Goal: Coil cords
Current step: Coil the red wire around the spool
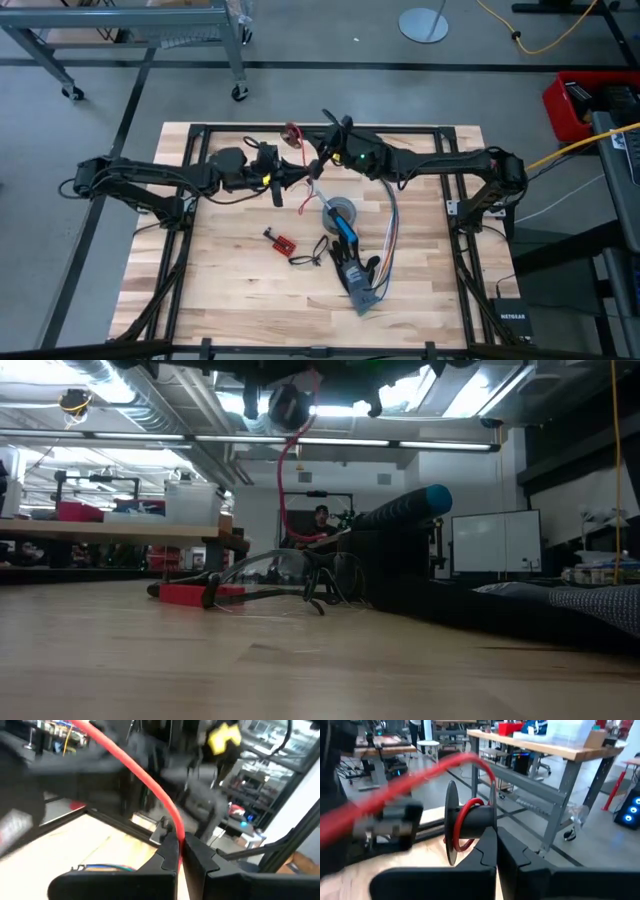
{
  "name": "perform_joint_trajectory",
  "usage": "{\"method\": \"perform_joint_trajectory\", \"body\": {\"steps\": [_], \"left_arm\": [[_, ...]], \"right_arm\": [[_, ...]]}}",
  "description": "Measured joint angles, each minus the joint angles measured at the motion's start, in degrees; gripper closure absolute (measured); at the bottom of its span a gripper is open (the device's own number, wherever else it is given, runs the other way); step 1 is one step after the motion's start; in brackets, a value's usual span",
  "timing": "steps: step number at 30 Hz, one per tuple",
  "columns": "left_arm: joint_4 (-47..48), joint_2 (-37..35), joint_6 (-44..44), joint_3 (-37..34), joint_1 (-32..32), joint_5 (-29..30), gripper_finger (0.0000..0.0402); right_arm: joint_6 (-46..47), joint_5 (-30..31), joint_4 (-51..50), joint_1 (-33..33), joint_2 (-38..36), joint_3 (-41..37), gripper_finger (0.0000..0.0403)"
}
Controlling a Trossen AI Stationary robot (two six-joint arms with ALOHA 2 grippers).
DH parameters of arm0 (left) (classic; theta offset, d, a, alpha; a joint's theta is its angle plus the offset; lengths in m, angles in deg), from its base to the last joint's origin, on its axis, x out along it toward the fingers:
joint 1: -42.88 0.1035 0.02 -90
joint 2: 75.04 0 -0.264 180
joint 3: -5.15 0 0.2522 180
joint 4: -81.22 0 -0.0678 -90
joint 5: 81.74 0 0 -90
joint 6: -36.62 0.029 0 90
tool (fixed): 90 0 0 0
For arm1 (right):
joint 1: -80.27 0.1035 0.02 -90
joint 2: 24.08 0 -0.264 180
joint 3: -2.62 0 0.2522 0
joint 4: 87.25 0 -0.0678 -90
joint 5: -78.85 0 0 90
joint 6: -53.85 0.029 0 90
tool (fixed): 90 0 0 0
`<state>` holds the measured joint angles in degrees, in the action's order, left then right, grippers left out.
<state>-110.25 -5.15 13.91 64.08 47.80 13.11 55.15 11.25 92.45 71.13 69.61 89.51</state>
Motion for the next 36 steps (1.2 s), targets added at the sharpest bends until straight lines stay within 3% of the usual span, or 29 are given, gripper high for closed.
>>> {"method": "perform_joint_trajectory", "body": {"steps": [11,21,28,36], "left_arm": [[5.54,0.09,0.25,-0.04,-0.83,3.36,0.0401],[9.8,0.09,1.76,-0.07,-1.32,6.98,0.0401],[17.55,0.07,1.74,-0.07,-1.56,9.23,0.0401],[20.24,0.07,2.33,-0.07,-1.52,13.87,0.0401]], "right_arm": [[-1.2,-0.05,0.65,-0.3,0.0,4.9,0.0403],[-1.78,-7.0,6.58,-0.27,-0.26,6.22,0.0403],[-4.22,-7.07,1.19,-0.25,-3.62,6.2,0.0403],[-4.7,-7.58,-13.56,-0.27,-9.78,6.18,0.0403]]}}
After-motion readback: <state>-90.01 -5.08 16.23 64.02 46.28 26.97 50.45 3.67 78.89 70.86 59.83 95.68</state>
